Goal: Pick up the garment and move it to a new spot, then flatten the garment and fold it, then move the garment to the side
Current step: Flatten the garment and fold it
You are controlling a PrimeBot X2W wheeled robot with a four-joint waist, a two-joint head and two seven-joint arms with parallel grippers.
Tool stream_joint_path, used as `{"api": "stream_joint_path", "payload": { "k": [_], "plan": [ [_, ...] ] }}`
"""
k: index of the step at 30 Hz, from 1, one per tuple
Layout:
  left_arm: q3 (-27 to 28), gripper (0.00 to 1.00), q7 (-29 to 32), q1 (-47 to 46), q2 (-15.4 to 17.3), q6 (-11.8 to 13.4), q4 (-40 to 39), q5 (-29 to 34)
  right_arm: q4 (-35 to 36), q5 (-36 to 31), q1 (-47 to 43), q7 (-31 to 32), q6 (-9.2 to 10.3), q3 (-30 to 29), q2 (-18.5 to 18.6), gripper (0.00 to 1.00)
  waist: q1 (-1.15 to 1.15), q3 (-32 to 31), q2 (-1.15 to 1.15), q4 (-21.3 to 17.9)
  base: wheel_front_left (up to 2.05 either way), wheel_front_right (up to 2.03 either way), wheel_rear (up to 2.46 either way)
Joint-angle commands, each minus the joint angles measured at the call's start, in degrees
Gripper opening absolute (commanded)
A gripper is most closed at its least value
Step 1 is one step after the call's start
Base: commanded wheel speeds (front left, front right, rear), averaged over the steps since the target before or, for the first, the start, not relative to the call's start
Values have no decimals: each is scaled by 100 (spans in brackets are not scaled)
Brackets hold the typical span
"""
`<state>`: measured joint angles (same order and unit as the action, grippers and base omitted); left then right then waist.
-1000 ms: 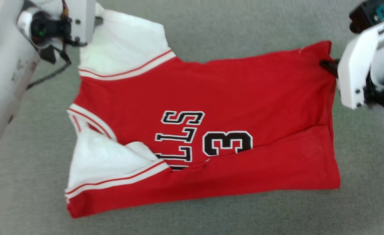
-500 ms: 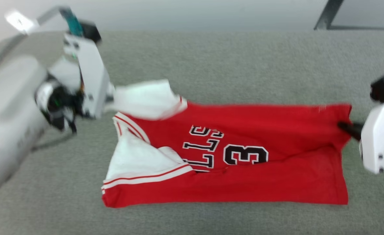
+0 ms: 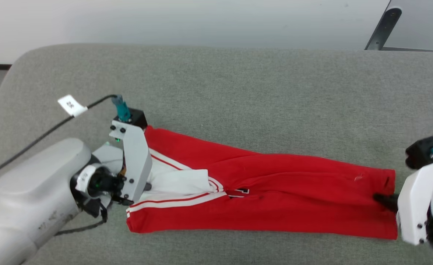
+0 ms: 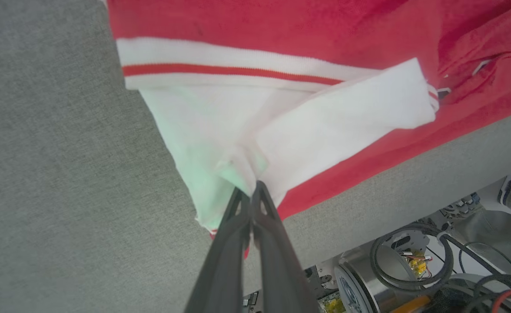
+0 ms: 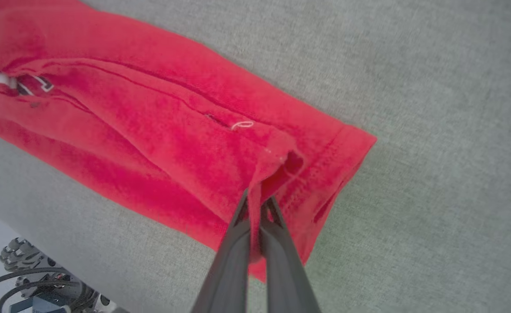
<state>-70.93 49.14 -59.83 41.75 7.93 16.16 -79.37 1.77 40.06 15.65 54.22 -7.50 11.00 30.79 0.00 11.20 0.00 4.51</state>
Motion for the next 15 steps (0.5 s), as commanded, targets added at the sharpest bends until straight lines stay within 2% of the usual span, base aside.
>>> {"api": "stream_joint_path", "payload": {
  "k": [1,3,4,6,8,9,10,11,12,13,14,15],
  "plan": [
    [-13,0,-6,105,-15,32,48,-15,63,-76,-145,88,1,-43,-55,0,0,-22,0,-27,0,0,0],
    [-23,10,17,173,-22,59,91,-61,122,-119,-226,120,1,-80,-105,0,0,-46,0,-54,0,0,0],
    [-22,22,5,178,-19,62,105,-57,133,-159,-285,147,1,-61,-109,0,0,-61,0,-66,0,0,0],
    [-20,28,38,245,-2,125,133,-100,162,-200,-368,147,1,-88,-136,0,0,-87,0,-78,0,0,0],
    [-28,40,-9,253,41,159,111,-17,181,-291,-429,139,1,-111,-126,0,0,-124,0,-82,0,0,0],
    [-5,44,-43,279,56,175,112,-41,193,-312,-478,147,1,-102,-129,9,0,-145,0,-84,0,0,0],
    [5,46,-57,292,65,182,107,-68,228,-348,-492,131,1,-63,-112,40,0,-167,0,-83,0,0,0],
    [7,50,-93,271,91,190,92,-16,257,-363,-501,93,1,-67,-106,100,0,-187,0,-79,0,0,0],
    [20,85,-144,267,119,201,91,15,272,-376,-526,71,1,-71,-92,100,0,-212,0,-77,0,0,0],
    [20,85,-144,267,119,201,91,15,272,-376,-526,71,1,-71,-92,100,0,-212,0,-77,0,0,0],
    [28,98,-176,286,125,210,90,18,292,-390,-557,65,1,-43,-65,100,0,-241,0,-74,0,0,0],
    [49,100,-219,306,130,228,86,18,333,-385,-576,42,1,3,-36,100,0,-277,0,-70,0,0,0]
  ]
}}
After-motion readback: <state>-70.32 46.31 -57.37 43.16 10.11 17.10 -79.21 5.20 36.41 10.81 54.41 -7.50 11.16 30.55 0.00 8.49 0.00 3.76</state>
